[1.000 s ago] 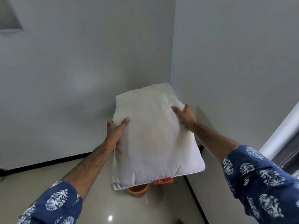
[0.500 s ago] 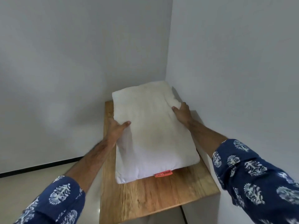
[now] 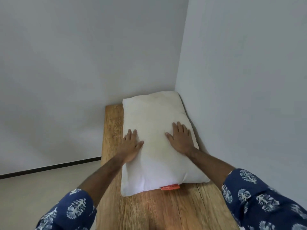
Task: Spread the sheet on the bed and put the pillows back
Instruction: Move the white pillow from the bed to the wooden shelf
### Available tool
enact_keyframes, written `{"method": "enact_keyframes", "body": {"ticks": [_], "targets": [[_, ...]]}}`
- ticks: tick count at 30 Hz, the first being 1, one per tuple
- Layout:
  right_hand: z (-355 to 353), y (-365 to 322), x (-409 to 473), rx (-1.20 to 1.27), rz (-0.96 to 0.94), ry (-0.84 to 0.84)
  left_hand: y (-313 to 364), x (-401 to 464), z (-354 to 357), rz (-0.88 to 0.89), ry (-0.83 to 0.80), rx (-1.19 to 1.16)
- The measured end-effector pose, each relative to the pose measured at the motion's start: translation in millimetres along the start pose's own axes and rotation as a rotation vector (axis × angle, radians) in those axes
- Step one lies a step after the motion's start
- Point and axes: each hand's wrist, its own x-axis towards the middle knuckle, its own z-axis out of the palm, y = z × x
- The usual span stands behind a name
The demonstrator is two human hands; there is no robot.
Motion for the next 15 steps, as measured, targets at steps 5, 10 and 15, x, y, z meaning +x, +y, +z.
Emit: {"method": "enact_keyframes", "body": {"ticks": [5,10,15], "targets": [[-16,-36,5,-0.032,-0.246,0.032,0,-17,-12,0.01,0.153,0.174],[2,-128,-14,-0.093,-0.603,-0.06,-32,-84,-22,-0.08,0.254,0.444],[26,-252,-82,-0.161,-0.949,-0.115,-119,-210,-32,-0.376,0.34,0.421]]}}
